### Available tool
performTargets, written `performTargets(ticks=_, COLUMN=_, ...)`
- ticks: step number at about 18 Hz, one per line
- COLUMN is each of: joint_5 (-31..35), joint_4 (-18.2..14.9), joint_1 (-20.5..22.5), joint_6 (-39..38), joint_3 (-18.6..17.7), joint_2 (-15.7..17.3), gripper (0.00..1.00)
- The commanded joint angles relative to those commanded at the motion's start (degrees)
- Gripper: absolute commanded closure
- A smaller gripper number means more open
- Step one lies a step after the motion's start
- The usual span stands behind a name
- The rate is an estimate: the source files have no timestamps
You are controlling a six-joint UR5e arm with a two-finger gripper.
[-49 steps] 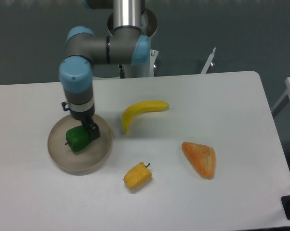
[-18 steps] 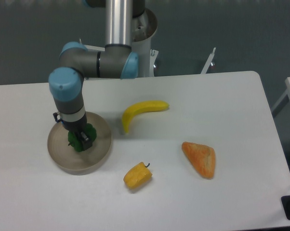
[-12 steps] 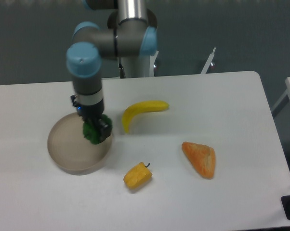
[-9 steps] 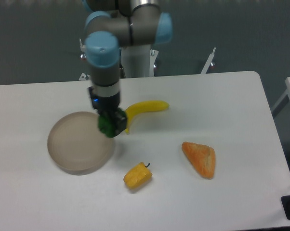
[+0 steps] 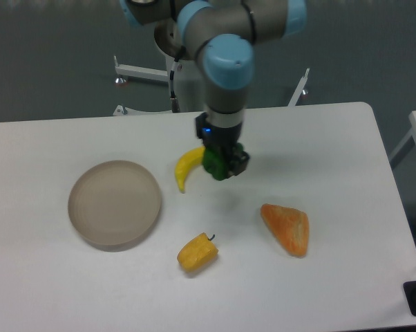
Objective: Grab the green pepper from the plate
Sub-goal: 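Lift the green pepper off the plate and carry it past the banana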
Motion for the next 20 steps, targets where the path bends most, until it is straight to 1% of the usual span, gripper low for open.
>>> performTargets(ticks=3, joint_5=1.32, joint_4=-0.27, joint_1=0.18, joint_6=1.96, joint_3=2.38, joint_2=-2.64, gripper=0.89)
performTargets(ticks=5, joint_5=2.21, joint_4=-0.27, joint_1=0.18, joint_6=2.05, joint_3=3.09, joint_2=-3.61, gripper=0.88)
performTargets(ticks=7, joint_5=1.77, joint_4=-0.27, joint_1=0.18, joint_6=2.66, joint_3=4.93, joint_2=-4.92, gripper=0.89)
performTargets(ticks=10, joint_5=0.98, joint_4=-0.18, joint_1=0.27, joint_6=6.44, joint_3=5.29, joint_2=-5.11, gripper=0.89)
performTargets(ticks=17, joint_5=-0.6, joint_4=-0.18, joint_1=1.32, joint_6=6.71, joint_3=4.93, joint_2=-5.11, gripper=0.89)
performTargets(ticks=20, joint_5=-0.96, joint_4=-0.18, joint_1=1.85, joint_6=8.2, joint_3=4.76, joint_2=-4.84, gripper=0.89)
